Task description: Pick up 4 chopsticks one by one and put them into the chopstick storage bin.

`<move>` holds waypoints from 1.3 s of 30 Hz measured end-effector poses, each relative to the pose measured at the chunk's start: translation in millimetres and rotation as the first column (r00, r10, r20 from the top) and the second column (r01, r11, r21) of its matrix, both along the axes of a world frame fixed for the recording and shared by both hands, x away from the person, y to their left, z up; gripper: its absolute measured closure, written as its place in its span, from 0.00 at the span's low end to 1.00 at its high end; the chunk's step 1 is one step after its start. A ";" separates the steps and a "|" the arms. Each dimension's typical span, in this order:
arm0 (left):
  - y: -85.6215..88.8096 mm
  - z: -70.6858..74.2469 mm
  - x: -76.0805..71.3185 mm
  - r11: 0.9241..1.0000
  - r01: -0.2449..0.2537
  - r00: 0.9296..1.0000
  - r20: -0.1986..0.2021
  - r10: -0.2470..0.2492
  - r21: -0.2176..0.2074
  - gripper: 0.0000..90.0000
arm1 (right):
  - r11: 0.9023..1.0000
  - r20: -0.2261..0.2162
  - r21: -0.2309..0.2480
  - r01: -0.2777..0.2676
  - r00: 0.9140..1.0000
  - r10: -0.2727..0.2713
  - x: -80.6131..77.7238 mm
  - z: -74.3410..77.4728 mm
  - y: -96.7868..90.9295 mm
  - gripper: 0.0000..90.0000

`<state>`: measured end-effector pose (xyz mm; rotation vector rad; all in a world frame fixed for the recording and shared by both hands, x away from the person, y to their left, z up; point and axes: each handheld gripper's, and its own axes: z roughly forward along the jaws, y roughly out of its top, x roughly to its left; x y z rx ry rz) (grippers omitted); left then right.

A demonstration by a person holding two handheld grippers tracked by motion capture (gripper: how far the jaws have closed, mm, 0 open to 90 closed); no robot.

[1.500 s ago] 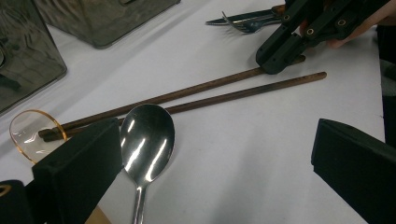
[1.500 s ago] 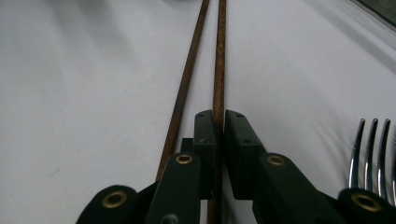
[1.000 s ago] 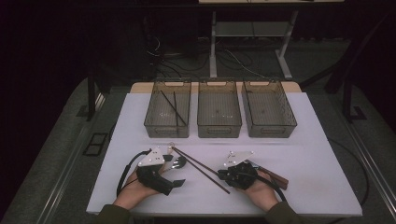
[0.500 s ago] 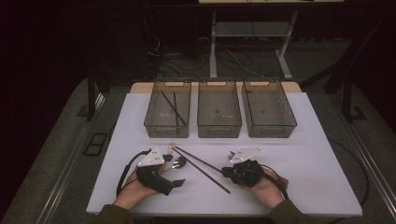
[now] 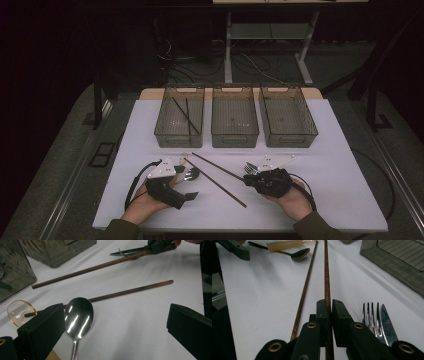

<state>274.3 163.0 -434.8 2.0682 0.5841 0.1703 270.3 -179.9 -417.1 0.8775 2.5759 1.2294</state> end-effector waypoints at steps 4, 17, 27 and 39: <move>-0.2 -0.3 0.1 1.000 0.000 1.000 -0.002 0.000 0.000 0.01 | 1.000 0.004 0.023 -0.002 1.000 0.002 -0.7 4.6 -4.2 0.93; -0.1 -0.3 0.3 1.000 0.000 1.000 -0.001 0.000 0.000 0.01 | 0.994 0.035 0.111 0.002 0.999 -0.006 -4.9 27.2 -18.0 0.93; -0.7 -1.1 1.0 1.000 0.001 1.000 -0.002 -0.001 0.007 0.01 | 0.987 0.061 0.161 0.027 0.997 -0.037 1.9 45.2 -24.0 0.93; -1.6 -1.6 1.3 1.000 0.003 1.000 0.002 -0.003 0.006 0.01 | 0.983 0.072 0.172 0.069 0.994 -0.082 19.4 53.0 -18.8 0.93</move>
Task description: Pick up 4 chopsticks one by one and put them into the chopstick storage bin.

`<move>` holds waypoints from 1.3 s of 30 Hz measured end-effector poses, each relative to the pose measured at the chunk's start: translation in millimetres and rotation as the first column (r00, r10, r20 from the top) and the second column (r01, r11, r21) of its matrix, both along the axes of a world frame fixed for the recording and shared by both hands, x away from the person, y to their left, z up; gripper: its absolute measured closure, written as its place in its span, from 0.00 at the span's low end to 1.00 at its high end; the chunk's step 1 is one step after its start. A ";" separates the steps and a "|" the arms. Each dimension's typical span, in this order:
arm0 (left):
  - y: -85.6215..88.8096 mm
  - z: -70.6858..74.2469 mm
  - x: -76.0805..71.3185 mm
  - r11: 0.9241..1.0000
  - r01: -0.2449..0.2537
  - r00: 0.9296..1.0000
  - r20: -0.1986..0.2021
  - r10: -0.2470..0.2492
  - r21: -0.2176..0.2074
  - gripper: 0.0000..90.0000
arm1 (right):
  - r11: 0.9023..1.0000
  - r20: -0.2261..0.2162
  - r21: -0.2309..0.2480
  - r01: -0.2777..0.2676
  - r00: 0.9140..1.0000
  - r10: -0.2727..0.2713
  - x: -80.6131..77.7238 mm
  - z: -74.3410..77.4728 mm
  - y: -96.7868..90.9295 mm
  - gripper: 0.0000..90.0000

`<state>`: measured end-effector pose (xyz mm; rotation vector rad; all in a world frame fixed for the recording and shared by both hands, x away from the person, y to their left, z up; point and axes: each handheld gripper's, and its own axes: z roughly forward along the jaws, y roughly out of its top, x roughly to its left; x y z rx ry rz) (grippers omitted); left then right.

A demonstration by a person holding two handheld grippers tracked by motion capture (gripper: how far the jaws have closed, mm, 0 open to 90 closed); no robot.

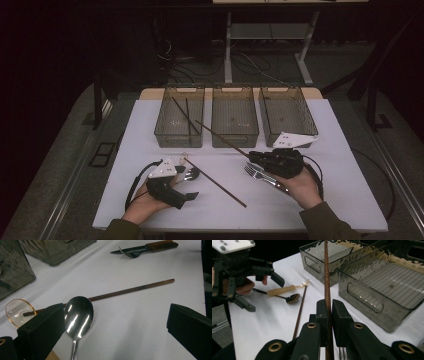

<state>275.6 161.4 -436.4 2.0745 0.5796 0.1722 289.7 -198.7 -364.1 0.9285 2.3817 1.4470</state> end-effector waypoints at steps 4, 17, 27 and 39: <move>0.0 0.0 -0.5 1.000 -0.003 1.000 -0.006 0.003 -0.004 0.01 | 1.000 -0.002 0.005 0.005 1.000 -0.005 5.2 1.0 5.7 0.93; 0.4 -0.1 0.2 1.000 -0.003 1.000 -0.007 0.003 -0.009 0.01 | 1.000 0.002 0.003 0.021 1.000 -0.021 19.3 4.5 21.2 0.93; 2.5 0.1 -0.4 1.000 -0.011 1.000 -0.008 0.011 -0.014 0.01 | 0.998 -0.001 -0.009 0.059 0.998 -0.059 39.2 5.3 40.5 0.93; 2.7 0.7 -0.6 1.000 -0.010 1.000 -0.006 0.010 -0.021 0.01 | 0.994 -0.012 -0.037 0.099 0.995 -0.099 71.4 9.1 72.8 0.93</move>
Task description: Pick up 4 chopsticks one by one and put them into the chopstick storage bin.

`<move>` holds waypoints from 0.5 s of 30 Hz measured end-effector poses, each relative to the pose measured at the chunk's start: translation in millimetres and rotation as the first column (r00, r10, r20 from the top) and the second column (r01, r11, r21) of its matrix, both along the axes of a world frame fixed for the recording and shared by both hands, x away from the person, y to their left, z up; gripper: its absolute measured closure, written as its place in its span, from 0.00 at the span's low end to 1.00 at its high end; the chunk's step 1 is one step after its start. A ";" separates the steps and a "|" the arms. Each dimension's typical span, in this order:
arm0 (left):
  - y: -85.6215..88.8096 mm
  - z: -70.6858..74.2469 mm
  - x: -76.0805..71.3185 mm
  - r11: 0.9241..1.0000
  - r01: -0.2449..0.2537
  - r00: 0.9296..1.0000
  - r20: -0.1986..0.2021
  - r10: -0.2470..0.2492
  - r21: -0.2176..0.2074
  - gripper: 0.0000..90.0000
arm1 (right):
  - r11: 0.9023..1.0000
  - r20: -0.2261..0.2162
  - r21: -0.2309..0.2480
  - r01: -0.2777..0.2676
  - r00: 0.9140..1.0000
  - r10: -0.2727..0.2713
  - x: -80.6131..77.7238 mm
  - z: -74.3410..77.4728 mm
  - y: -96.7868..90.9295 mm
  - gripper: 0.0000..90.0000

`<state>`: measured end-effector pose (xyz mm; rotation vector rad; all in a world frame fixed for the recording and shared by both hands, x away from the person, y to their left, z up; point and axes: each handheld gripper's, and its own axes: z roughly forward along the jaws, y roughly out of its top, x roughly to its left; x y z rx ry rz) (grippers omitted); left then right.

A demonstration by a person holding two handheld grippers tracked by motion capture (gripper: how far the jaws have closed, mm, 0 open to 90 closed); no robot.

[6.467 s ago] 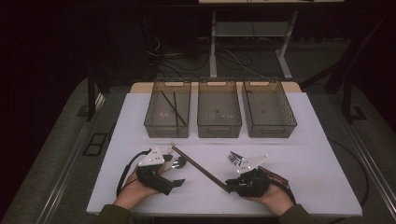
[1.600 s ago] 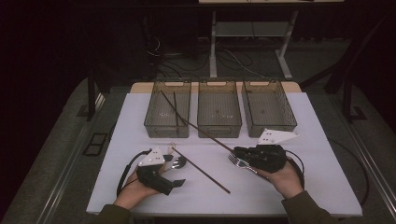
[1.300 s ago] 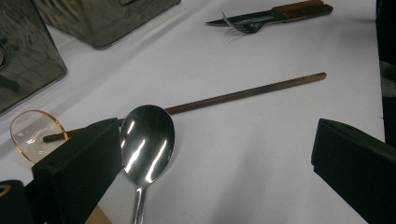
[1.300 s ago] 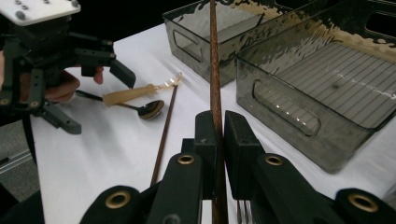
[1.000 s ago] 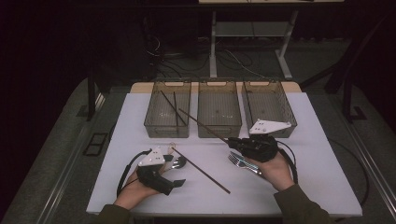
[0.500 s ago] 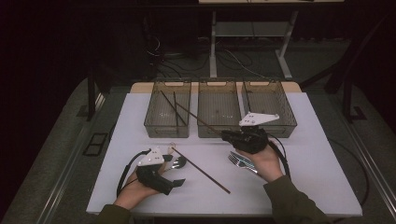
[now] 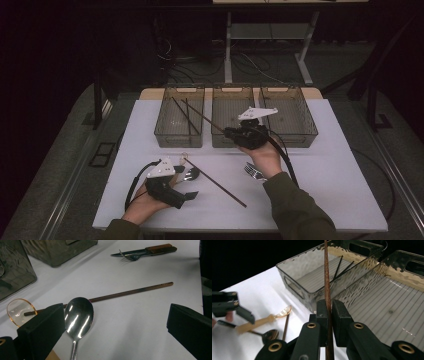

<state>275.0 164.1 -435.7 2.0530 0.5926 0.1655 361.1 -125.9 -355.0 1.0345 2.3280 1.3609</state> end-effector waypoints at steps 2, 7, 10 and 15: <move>0.0 0.1 -0.3 1.000 -0.001 1.000 -0.003 0.001 -0.003 0.01 | 1.000 0.000 -0.007 0.006 1.000 -0.006 5.6 0.8 5.5 0.93; -0.9 0.3 -0.9 1.000 -0.003 1.000 -0.011 0.003 -0.014 0.01 | 0.999 -0.008 -0.019 0.026 1.000 -0.026 17.9 4.3 20.2 0.93; -1.0 0.8 -1.3 1.000 -0.001 1.000 -0.011 0.001 -0.018 0.01 | 0.999 -0.007 -0.030 0.032 0.999 -0.032 25.7 5.7 29.5 0.93; -1.4 1.2 -1.3 1.000 0.003 1.000 -0.012 -0.003 -0.026 0.01 | 0.998 -0.016 -0.033 0.044 0.999 -0.045 37.9 5.8 41.6 0.93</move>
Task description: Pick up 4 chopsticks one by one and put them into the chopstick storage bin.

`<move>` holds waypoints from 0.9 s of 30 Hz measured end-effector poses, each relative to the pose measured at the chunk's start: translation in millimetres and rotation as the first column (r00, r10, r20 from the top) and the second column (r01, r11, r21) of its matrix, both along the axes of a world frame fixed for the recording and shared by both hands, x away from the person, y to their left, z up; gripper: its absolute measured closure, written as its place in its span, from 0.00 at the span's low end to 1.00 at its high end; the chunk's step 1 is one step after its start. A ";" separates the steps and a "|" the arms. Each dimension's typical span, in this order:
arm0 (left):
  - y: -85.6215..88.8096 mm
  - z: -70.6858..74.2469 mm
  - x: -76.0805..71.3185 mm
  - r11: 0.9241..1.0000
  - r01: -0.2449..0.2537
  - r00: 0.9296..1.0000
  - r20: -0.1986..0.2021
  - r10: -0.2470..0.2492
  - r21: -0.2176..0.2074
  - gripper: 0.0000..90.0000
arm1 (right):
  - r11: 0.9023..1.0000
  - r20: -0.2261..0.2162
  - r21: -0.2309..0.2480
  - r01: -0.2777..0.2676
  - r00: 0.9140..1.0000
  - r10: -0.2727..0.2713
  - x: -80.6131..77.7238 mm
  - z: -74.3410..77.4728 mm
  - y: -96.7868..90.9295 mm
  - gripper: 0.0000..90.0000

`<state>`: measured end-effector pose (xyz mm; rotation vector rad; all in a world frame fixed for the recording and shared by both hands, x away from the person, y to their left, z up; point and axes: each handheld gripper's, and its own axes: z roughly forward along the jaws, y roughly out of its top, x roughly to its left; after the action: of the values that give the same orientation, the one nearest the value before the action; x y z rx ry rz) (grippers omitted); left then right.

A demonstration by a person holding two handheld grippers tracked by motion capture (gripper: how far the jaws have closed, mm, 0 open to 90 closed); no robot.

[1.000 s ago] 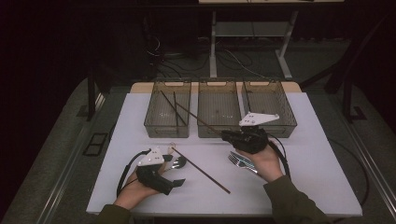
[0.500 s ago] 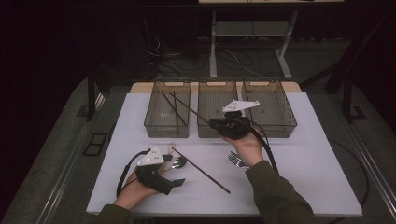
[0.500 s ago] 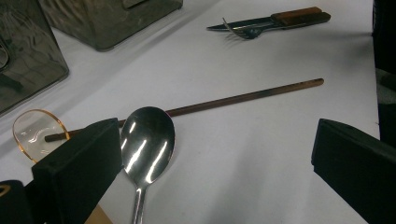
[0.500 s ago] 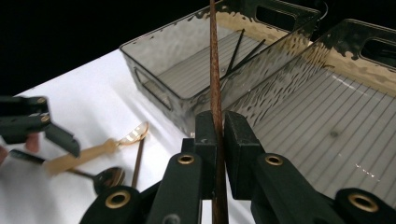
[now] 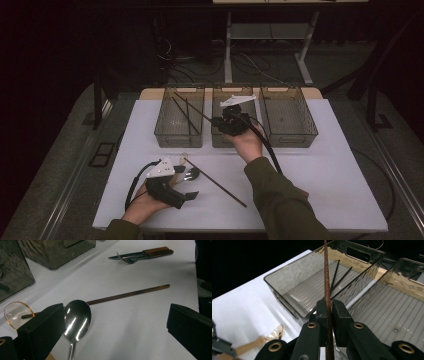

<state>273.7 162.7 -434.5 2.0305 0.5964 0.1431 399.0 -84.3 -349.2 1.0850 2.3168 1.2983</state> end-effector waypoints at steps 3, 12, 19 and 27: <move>-0.1 -0.1 0.4 1.000 0.003 1.000 0.003 -0.003 -0.005 0.01 | 1.000 -0.010 0.002 0.006 1.000 -0.006 6.5 -0.9 6.5 0.93; 0.0 1.0 0.1 1.000 0.015 1.000 0.013 -0.015 0.011 0.01 | 0.999 -0.034 -0.035 0.013 0.999 -0.014 25.7 -3.4 31.9 0.93; 0.0 1.4 0.0 1.000 0.018 1.000 0.014 -0.018 0.006 0.01 | 0.996 -0.059 -0.075 0.045 0.997 -0.050 43.5 -9.1 50.5 0.93; 0.2 1.8 -0.7 1.000 0.017 1.000 0.011 -0.017 -0.003 0.01 | 0.991 -0.087 -0.099 0.092 0.991 -0.101 63.0 -13.9 68.5 0.93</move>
<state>272.9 162.9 -432.7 2.0296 0.5720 0.1430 462.0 -15.8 -363.0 1.2331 2.3332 1.1136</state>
